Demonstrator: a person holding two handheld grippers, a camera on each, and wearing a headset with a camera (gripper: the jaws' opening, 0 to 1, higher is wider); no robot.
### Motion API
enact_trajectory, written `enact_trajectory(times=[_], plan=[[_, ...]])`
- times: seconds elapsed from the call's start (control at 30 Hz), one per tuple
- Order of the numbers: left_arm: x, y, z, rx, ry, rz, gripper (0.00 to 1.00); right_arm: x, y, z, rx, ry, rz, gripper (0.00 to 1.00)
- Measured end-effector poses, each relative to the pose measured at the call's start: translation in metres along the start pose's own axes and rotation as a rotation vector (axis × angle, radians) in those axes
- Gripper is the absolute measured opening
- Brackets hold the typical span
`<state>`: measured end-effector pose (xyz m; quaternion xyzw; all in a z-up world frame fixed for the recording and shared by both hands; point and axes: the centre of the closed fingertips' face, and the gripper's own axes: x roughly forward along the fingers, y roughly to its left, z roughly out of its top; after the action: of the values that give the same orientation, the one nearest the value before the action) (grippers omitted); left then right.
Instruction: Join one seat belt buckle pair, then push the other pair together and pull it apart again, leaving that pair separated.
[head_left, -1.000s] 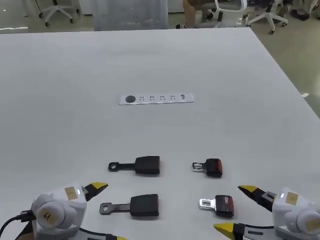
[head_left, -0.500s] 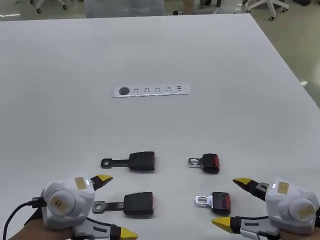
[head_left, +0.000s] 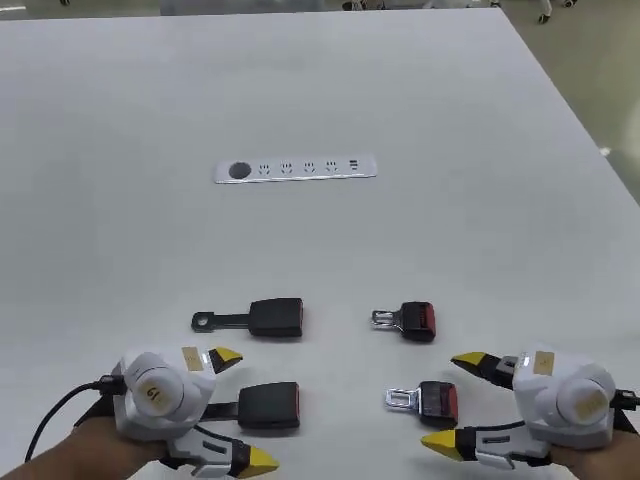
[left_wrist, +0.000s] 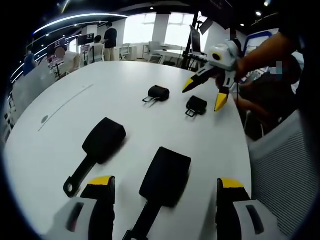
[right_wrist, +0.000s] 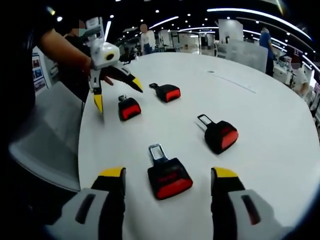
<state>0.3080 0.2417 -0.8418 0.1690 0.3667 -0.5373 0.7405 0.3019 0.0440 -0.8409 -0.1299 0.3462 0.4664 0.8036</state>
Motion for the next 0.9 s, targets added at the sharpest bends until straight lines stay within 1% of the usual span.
enact_trajectory(times=[0.1,0.17,0.3,0.4,0.43,0.47,0.5,0.57,0.63,0.73,0.8,0.87,0.9], plan=[[0.004,0.001,-0.002,0.019,0.015,-0.007,0.81,0.002,0.001,-0.003,-0.015,0.022,0.023,0.68],[0.006,0.001,-0.003,0.036,0.024,-0.015,0.77,0.003,0.001,-0.005,-0.025,0.035,0.030,0.67],[0.012,-0.003,-0.008,0.093,0.058,-0.034,0.68,0.006,0.000,-0.012,-0.045,0.072,0.053,0.61],[0.014,-0.002,-0.010,0.128,0.077,-0.033,0.63,0.007,0.001,-0.015,-0.066,0.096,0.071,0.58],[0.015,-0.001,-0.009,0.145,0.072,-0.027,0.62,0.006,0.000,-0.019,-0.107,0.130,0.074,0.55],[0.015,0.000,-0.008,0.146,0.071,-0.026,0.60,0.006,-0.001,-0.021,-0.115,0.142,0.072,0.52],[0.015,0.001,-0.008,0.149,0.071,-0.024,0.59,0.006,-0.001,-0.019,-0.121,0.132,0.073,0.51],[0.015,0.004,-0.008,0.179,0.077,-0.014,0.55,0.006,-0.002,-0.019,-0.128,0.137,0.082,0.47],[0.014,0.004,-0.009,0.198,0.081,-0.016,0.52,0.005,-0.004,-0.021,-0.177,0.163,0.079,0.43],[0.014,0.005,-0.009,0.200,0.083,-0.019,0.47,0.005,-0.002,-0.020,-0.185,0.170,0.093,0.42],[0.012,0.005,-0.010,0.203,0.091,-0.024,0.41,0.005,-0.002,-0.020,-0.194,0.176,0.098,0.42],[0.012,0.003,-0.011,0.237,0.099,-0.043,0.38,0.005,-0.001,-0.021,-0.214,0.188,0.108,0.41],[0.012,0.003,-0.011,0.243,0.098,-0.047,0.36,0.005,0.000,-0.021,-0.227,0.195,0.115,0.40]])
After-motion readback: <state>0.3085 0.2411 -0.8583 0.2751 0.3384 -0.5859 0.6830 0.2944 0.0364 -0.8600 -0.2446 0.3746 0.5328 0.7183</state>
